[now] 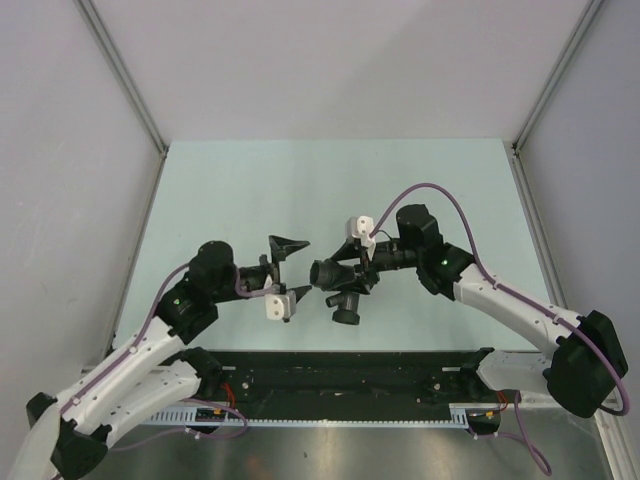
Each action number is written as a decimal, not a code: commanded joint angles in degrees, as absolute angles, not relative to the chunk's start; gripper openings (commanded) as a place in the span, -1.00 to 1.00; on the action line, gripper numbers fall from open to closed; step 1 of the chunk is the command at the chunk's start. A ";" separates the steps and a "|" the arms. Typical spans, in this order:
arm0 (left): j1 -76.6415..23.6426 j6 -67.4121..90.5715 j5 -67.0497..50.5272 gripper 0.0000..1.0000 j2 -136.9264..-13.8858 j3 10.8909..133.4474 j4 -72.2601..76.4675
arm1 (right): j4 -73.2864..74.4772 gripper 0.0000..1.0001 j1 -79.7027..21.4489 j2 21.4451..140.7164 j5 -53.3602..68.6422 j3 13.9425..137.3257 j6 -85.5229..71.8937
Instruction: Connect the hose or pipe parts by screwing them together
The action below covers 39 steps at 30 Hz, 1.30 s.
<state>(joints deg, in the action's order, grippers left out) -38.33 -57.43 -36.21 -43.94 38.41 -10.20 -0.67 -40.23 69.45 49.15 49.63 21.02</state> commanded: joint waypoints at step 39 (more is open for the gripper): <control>-17.75 57.92 -51.33 0.81 -62.23 47.73 -12.04 | -9.67 -1.00 -55.98 62.75 9.93 48.08 40.25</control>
